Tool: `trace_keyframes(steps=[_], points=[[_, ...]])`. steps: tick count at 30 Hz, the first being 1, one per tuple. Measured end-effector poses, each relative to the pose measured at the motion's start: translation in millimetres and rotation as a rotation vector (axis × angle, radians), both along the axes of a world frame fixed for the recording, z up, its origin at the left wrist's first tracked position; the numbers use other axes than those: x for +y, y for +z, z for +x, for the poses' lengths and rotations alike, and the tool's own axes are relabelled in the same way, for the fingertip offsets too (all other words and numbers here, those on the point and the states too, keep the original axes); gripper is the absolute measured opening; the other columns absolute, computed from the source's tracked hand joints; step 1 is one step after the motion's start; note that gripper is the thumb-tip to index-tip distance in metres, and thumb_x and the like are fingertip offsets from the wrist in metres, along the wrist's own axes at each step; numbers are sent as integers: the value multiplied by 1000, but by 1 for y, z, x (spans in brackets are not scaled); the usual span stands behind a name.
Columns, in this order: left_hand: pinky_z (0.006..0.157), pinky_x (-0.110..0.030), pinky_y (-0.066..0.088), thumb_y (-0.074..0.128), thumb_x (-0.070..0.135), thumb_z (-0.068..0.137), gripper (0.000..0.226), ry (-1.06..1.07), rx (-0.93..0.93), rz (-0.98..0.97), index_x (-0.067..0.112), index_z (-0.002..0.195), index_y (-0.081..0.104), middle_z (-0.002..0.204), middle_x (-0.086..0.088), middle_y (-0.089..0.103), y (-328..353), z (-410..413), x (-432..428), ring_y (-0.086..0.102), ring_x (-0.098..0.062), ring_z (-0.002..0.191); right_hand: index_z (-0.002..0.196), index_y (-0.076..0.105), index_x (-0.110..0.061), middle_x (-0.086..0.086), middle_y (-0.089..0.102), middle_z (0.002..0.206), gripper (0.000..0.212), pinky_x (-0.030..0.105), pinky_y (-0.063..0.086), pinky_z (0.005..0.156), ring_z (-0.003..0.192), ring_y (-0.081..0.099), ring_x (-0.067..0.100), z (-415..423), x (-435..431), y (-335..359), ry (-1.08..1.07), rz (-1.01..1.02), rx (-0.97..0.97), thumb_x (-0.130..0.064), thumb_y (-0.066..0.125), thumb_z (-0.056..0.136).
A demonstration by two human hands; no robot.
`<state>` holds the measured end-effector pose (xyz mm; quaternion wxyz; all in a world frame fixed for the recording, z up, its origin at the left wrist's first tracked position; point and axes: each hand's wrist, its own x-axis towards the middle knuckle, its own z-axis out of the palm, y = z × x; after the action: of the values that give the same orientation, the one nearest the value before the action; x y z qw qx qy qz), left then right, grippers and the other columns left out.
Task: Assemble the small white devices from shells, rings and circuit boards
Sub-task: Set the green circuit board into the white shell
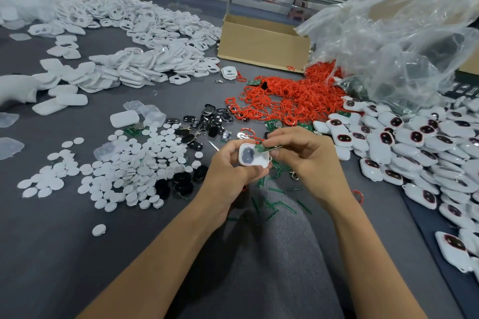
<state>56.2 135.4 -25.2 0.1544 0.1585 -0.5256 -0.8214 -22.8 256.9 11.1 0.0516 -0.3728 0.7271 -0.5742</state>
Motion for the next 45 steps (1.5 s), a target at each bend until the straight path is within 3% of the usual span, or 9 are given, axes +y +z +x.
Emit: trace_keyframes(steps=[3,6,9,14,18,23,26,32,45], points=[[90,-41,57,59,-23,79,42,14,3,6,11,102,62,104,-17,68,2,0,1,66,-33,102,87,71,-22,3,65,75,32,28,48,68,68,56,14,-1,-1,-1,1,10,-71,9,69,78],[93,-41,56,61,-22,79,44,0,0,-1,8,111,61,112,-20,67,4,2,2,66,-34,107,93,68,-19,7,61,70,28,34,43,66,66,52,20,-1,-3,-4,4,21,-93,5,71,79],[87,-34,58,59,-23,80,46,-9,6,4,3,117,59,115,-23,66,4,4,2,68,-28,101,91,67,-16,8,64,67,22,39,48,63,61,57,22,5,-7,-7,3,22,-91,3,70,80],[95,-42,54,58,-24,80,46,-7,-8,-31,3,117,59,115,-24,66,3,4,2,66,-30,105,85,69,-17,0,61,68,18,30,48,58,56,57,18,7,-13,-15,-135,122,64,0,72,78],[84,-29,59,57,-22,82,41,-12,-5,-39,4,115,61,110,-19,68,1,3,1,66,-19,94,83,69,-15,-1,62,86,15,14,42,58,59,57,12,6,-15,-18,-206,167,282,-3,74,76],[79,-25,59,57,-20,85,40,-8,-23,-20,8,113,61,104,-12,68,0,3,0,65,-16,92,83,71,-13,-1,60,88,16,9,38,59,59,55,11,3,-13,-20,-180,216,404,-5,79,71],[84,-30,59,58,-20,85,39,-6,-29,-19,9,111,61,107,-15,67,1,4,1,64,-21,96,87,72,-13,0,60,92,18,14,39,64,61,48,2,3,-12,-20,-176,276,461,-8,80,71],[87,-30,57,57,-21,83,41,1,-44,-19,4,115,59,106,-15,66,3,5,3,63,-20,96,95,65,-15,-5,58,105,13,43,50,71,77,55,18,6,-10,-20,-167,403,522,-13,68,83],[84,-27,58,57,-21,84,42,4,-56,-46,2,119,59,110,-20,66,3,4,3,63,-22,97,97,62,-13,-4,57,106,14,44,49,68,77,53,19,7,-12,-21,-167,406,534,-13,67,83]])
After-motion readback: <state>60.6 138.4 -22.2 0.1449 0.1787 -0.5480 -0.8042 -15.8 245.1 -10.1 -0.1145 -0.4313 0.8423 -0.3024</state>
